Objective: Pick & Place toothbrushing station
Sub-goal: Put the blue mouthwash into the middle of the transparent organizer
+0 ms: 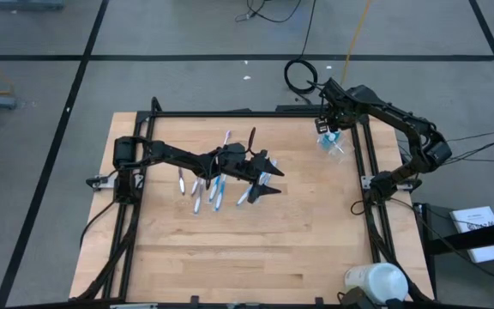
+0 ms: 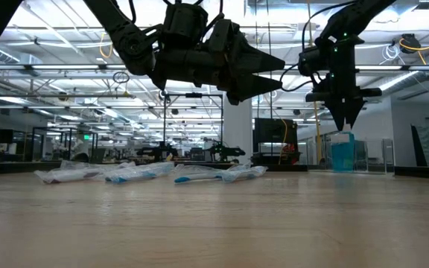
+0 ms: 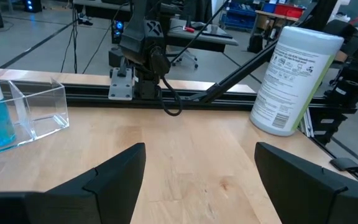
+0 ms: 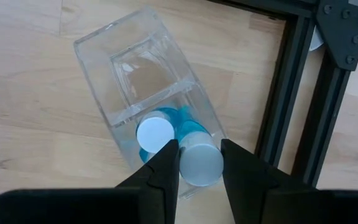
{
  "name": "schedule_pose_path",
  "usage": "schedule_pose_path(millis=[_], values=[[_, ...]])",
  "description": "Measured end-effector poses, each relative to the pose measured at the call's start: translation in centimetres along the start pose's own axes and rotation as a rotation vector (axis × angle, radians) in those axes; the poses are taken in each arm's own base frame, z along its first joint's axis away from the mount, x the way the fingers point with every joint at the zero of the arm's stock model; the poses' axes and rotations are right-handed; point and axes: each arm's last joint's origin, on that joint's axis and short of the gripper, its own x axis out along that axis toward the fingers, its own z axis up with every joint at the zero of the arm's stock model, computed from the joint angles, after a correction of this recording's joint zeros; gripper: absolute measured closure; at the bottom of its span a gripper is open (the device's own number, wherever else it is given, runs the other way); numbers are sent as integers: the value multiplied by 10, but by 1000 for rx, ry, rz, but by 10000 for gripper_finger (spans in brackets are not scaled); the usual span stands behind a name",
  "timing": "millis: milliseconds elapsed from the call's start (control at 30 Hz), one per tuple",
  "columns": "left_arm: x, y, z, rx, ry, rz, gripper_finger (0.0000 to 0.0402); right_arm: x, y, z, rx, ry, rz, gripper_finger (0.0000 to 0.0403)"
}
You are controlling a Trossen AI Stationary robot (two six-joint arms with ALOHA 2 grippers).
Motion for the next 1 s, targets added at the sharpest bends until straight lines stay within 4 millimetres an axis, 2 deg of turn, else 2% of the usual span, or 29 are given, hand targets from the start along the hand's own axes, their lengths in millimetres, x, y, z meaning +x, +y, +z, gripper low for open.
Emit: schedule_pose_path(millis=[667, 1000], values=[[0, 0, -1, 0, 13, 1, 96, 3, -3, -18, -7, -69, 12, 312], [0, 0, -1, -2, 13, 1, 96, 15, 2, -25, -17, -92, -32, 312]])
